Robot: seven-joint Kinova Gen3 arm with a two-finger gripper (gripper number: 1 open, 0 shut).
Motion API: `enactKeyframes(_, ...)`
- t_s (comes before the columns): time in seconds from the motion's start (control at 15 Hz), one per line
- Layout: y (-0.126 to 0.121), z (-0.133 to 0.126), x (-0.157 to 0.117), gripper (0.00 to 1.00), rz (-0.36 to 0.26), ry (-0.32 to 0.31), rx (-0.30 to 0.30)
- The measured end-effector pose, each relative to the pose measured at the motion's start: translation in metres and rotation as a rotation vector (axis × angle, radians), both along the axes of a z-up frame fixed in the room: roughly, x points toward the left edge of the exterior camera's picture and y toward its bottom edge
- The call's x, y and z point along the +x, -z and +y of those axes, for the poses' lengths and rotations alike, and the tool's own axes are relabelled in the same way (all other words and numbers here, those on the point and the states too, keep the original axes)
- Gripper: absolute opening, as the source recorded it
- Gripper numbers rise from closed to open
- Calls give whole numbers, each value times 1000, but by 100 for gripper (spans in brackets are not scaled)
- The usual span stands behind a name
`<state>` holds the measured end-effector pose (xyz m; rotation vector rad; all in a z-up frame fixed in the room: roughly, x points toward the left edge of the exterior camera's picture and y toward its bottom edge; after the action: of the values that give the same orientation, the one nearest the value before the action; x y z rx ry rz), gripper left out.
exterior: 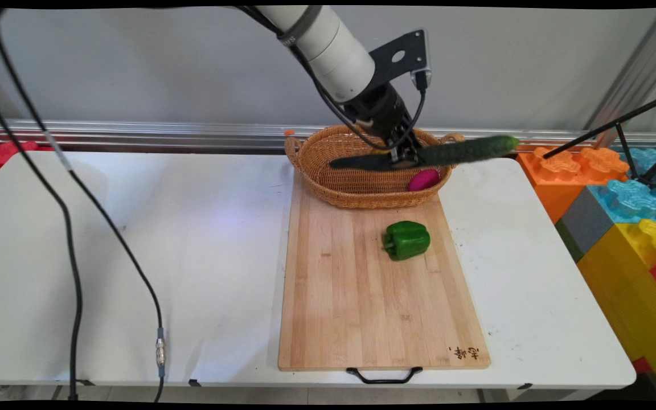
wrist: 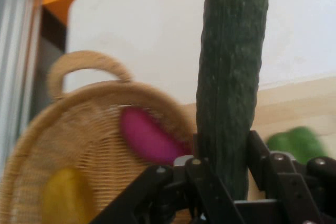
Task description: Place the picked object on the cutting board
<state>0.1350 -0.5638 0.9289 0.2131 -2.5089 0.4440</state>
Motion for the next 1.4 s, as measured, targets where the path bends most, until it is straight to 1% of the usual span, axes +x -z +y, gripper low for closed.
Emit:
enactKeyframes(0.13, -5, 27, -4, 0, 5, 14, 41)
enactKeyframes(0.27, -2, 56, -8, 0, 2, 25, 83)
enactKeyframes(0.33, 0, 64, -9, 0, -1, 28, 93)
enactKeyframes(0.53, 15, 95, -11, 0, -24, 44, 128)
enactKeyframes(0.67, 28, 110, -11, 0, -42, 56, 140)
enactKeyframes(0.93, 59, 131, -12, 0, -81, 82, 151)
enactKeyframes(1.2, 89, 142, -16, 0, -112, 106, 143)
enactKeyframes(1.4, 112, 147, -22, 0, -134, 131, 124)
